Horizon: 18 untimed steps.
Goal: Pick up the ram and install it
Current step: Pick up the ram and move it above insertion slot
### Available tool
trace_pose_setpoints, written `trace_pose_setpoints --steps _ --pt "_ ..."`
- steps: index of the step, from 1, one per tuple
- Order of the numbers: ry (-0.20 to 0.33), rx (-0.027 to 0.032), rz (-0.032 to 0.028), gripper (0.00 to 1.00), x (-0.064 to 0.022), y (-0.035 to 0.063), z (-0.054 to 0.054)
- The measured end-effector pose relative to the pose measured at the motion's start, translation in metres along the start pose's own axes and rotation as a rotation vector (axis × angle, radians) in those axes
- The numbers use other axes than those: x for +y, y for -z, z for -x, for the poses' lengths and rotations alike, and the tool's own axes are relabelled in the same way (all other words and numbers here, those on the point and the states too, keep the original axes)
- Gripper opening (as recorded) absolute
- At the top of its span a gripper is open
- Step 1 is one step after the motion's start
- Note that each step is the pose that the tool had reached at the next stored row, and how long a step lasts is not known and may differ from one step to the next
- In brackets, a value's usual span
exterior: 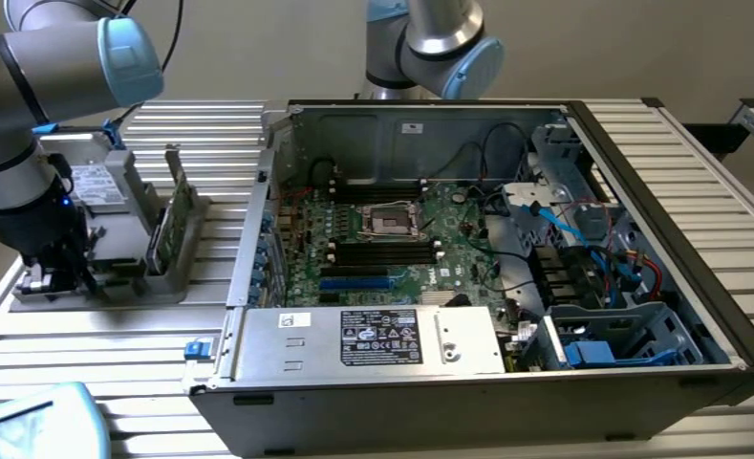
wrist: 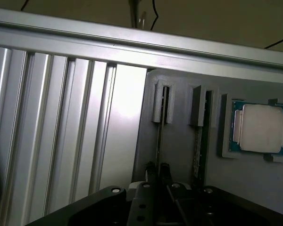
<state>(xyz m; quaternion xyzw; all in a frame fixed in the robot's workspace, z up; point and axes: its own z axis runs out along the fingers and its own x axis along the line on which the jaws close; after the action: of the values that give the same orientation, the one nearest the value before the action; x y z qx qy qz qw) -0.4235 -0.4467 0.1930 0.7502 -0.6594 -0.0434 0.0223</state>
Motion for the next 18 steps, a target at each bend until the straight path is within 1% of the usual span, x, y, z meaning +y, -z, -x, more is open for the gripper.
trace_pose_setpoints --steps 8,18 --pt "-0.011 -0.0011 0.0002 0.14 -0.0016 0.0006 -0.0002" --pt "-0.027 -0.0026 0.0006 0.14 -0.0018 0.0042 0.0004"
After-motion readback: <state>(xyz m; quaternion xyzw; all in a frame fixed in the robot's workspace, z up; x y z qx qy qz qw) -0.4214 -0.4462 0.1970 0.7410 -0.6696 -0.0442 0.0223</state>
